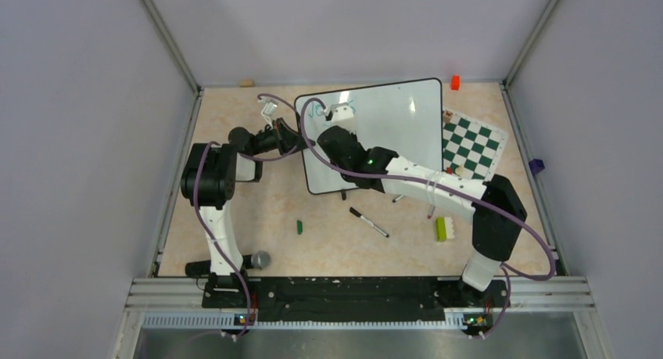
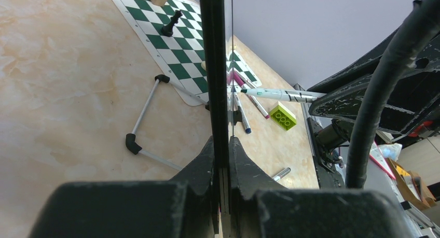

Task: Write a sentence on the whiteboard

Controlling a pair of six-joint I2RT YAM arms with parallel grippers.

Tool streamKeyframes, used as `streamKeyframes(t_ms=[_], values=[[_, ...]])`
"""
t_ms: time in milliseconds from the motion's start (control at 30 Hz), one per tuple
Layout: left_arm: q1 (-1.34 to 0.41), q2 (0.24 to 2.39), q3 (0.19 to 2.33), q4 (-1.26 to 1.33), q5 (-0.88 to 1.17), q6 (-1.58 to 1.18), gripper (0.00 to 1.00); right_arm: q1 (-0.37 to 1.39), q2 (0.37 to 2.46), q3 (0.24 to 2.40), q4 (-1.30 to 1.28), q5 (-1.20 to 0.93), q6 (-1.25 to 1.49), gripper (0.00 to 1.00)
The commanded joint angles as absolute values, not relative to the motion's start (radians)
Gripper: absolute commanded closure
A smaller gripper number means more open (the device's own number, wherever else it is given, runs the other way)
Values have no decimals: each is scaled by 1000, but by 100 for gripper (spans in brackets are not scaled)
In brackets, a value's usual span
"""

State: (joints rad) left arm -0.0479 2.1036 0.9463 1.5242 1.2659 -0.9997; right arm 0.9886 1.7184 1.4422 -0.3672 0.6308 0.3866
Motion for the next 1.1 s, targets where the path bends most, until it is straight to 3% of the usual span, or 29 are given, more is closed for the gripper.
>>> streamKeyframes(t_ms=[0, 500, 1067], values=[[-86, 2139, 939, 1618, 1440, -884, 100, 1004, 1735, 1500, -355, 665, 391, 100], [-86, 2140, 937, 1618, 1438, -883, 100, 1003, 1791, 1526, -356, 687, 381, 100], [-87, 2138, 936, 1618, 1440, -882, 100, 994, 1841, 1596, -460, 546, 348, 100]])
